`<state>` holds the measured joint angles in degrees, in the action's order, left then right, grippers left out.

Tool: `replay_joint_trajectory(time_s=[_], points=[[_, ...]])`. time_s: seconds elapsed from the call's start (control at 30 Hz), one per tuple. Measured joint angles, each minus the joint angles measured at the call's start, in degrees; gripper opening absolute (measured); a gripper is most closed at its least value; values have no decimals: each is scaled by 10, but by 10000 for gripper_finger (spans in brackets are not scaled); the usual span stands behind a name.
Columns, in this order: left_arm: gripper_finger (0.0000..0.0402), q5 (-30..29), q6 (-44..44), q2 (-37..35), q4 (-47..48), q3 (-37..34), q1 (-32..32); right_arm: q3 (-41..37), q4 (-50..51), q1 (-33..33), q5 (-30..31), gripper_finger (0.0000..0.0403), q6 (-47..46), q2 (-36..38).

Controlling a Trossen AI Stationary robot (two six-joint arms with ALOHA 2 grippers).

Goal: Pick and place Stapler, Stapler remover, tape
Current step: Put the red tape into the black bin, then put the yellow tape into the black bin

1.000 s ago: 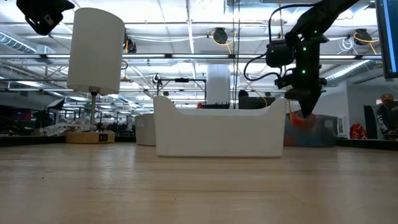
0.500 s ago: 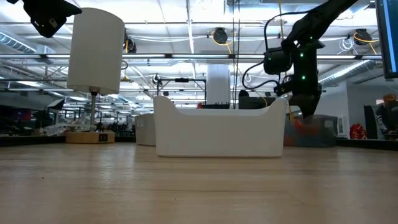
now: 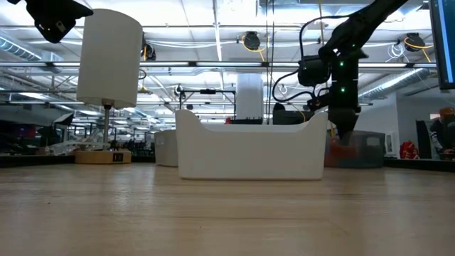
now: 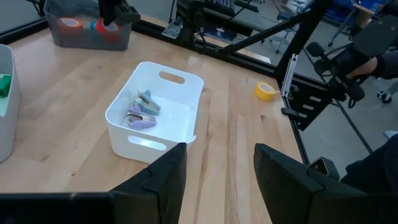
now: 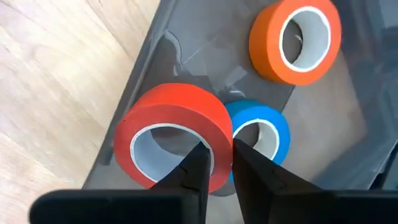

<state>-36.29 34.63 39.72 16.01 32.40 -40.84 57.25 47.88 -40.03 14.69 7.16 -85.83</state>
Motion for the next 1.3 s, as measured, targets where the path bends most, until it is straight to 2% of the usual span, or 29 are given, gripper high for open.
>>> replay_joint_trajectory(time_s=[0.47, 0.6, 0.7, 0.77, 0.83, 1.03, 1.1, 1.2, 1.3], points=[[186, 0, -2, 0, 1, 0, 0, 0, -13, 0, 25, 132, 3, 8], [186, 0, -3, 0, 1, 0, 0, 0, -8, 0, 50, 145, -13, 42], [186, 0, -3, 0, 1, 0, 0, 0, 5, 2, 40, 143, -58, 87], [186, 0, -3, 0, 1, 0, 0, 0, 19, 8, 8, 138, -85, 125], [186, 0, -4, 0, 1, 0, 0, 0, 32, 17, -54, 132, -117, 167], [186, 0, -23, 0, 2, 0, 0, 0, 74, 83, -339, 119, -212, 283], [186, 1, -32, 0, 2, 0, 0, 0, 97, 124, -407, 115, -253, 312], [186, 3, -39, 0, 2, 0, 0, 0, 139, 198, -475, 112, -332, 346], [186, 3, -40, 0, 2, 0, 0, 0, 181, 285, -504, 110, -437, 369]])
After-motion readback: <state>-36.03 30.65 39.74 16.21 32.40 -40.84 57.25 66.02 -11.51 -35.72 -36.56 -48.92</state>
